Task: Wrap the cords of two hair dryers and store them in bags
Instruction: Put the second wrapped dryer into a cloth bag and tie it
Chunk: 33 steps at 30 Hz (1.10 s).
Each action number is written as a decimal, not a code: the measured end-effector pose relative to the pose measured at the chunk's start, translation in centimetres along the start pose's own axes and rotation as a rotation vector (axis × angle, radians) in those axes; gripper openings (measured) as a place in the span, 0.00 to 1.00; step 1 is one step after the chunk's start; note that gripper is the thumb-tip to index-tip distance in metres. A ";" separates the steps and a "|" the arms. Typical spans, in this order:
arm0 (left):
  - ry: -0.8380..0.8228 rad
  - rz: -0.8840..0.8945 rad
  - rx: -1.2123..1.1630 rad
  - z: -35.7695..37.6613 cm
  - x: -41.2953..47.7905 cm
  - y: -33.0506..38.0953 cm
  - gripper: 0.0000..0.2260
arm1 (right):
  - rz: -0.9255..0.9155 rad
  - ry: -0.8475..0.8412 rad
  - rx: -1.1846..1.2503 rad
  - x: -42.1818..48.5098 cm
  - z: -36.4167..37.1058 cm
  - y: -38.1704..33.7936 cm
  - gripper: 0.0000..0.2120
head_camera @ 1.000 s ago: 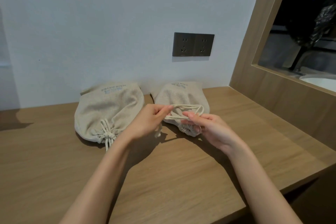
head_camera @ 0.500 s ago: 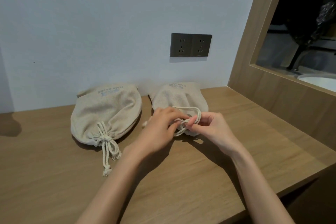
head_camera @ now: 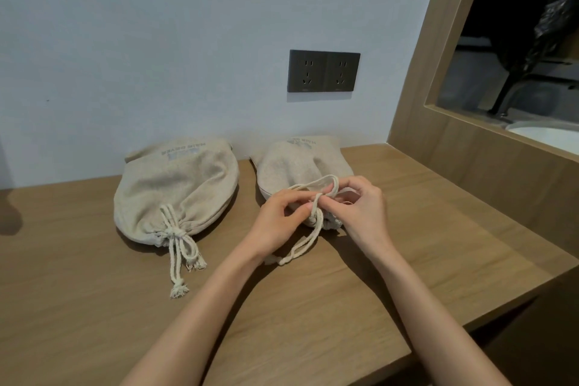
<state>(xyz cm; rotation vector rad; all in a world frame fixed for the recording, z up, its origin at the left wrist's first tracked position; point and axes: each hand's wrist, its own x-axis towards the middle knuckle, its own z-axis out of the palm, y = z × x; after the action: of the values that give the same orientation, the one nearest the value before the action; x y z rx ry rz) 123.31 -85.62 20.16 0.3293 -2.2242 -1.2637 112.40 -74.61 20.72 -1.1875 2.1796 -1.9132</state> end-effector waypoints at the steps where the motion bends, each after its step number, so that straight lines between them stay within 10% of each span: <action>1: 0.008 -0.015 -0.016 0.0 0.0 0.0 0.10 | 0.019 -0.009 0.007 0.0 0.0 0.1 0.07; 11: 0.126 -0.054 0.241 -1.3 -1.0 1.4 0.05 | 0.387 -0.247 0.323 -0.1 -1.0 -1.0 0.12; 16: 0.114 -0.067 0.370 -2.1 -1.0 2.2 0.04 | 0.695 0.029 0.633 -0.5 -2.6 0.2 0.10; 27: -0.089 -0.326 -0.881 -0.4 -1.4 3.1 0.15 | 0.780 0.160 1.131 -0.8 -2.2 -0.2 0.07; 33: -0.100 -0.310 -0.728 0.4 -1.3 2.8 0.10 | 0.791 0.192 1.269 -1.0 -2.1 -0.7 0.09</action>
<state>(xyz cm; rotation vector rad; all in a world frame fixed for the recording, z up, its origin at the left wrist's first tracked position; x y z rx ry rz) 124.28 -83.23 21.92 0.3288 -1.6648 -2.1811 112.50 -72.26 21.35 0.0743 0.7448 -2.2412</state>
